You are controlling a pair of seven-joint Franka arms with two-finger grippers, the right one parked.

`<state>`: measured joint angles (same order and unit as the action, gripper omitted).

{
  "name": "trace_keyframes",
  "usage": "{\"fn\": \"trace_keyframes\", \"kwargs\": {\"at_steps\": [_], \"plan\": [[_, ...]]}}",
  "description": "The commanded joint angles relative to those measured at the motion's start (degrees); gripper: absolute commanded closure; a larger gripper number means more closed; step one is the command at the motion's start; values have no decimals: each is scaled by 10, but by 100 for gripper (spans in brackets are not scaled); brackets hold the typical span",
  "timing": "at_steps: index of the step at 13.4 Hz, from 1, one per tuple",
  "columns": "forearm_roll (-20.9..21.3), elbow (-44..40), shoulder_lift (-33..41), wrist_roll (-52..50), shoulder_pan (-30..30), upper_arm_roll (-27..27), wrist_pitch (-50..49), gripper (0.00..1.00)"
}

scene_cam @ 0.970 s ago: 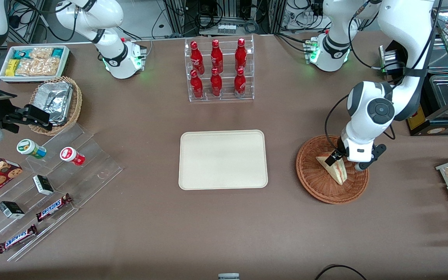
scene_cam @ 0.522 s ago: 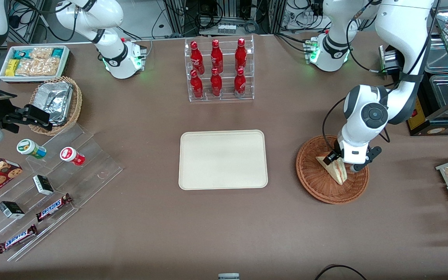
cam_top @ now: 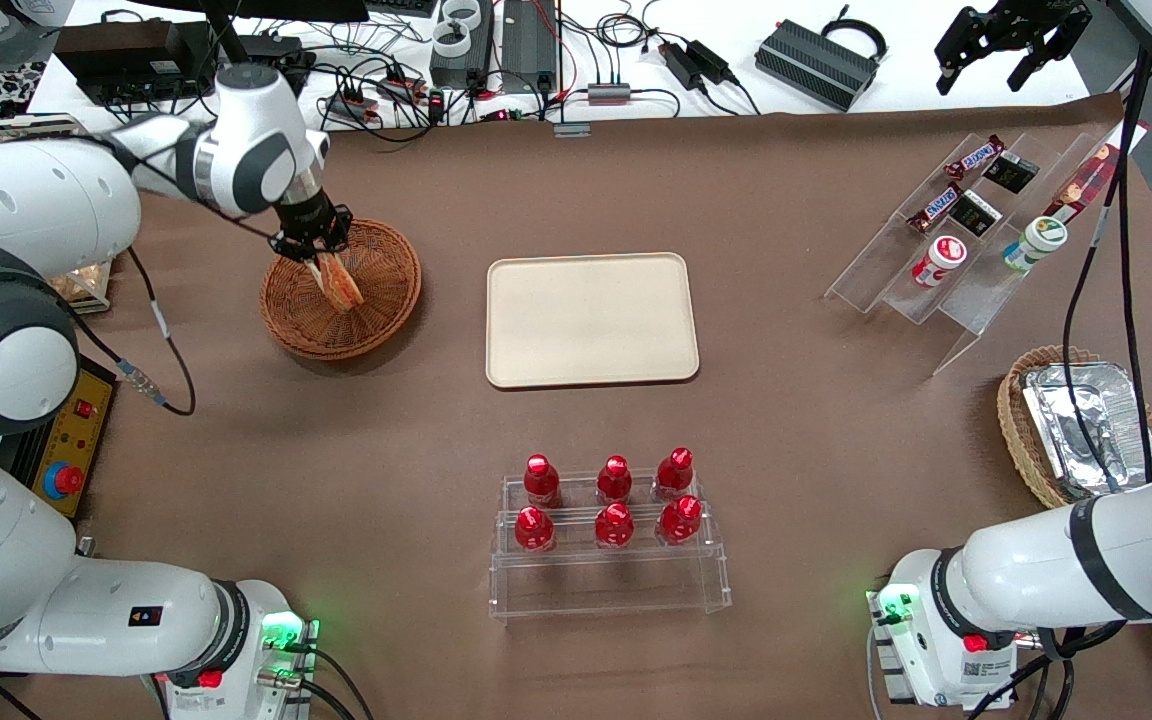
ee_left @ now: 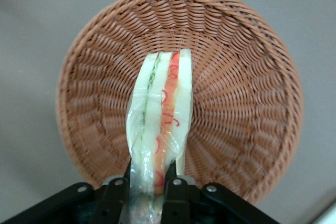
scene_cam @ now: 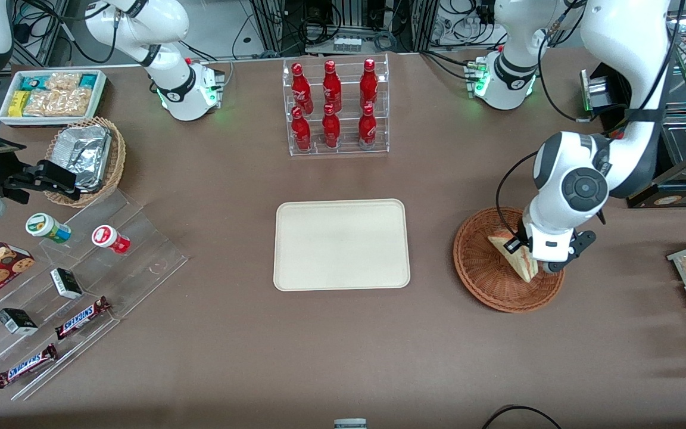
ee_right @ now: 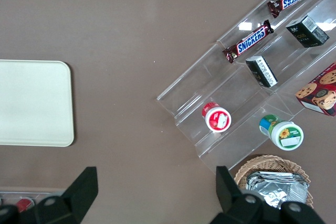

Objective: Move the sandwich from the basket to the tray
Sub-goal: 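Lift the sandwich with the left gripper and carry it over the white tray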

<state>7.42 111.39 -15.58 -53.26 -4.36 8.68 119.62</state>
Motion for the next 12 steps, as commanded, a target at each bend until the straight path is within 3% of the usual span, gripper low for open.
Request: {"fn": "trace_keyframes", "kwargs": {"at_steps": [1,3,7,12], "plan": [[0,-105,-14,6,-7,26,-120,100],[-2,-144,-16,6,-6,60,-162,100],[-21,-165,-30,4,-10,106,-158,100],[-15,-239,-108,-24,-84,117,-157,100]]}}
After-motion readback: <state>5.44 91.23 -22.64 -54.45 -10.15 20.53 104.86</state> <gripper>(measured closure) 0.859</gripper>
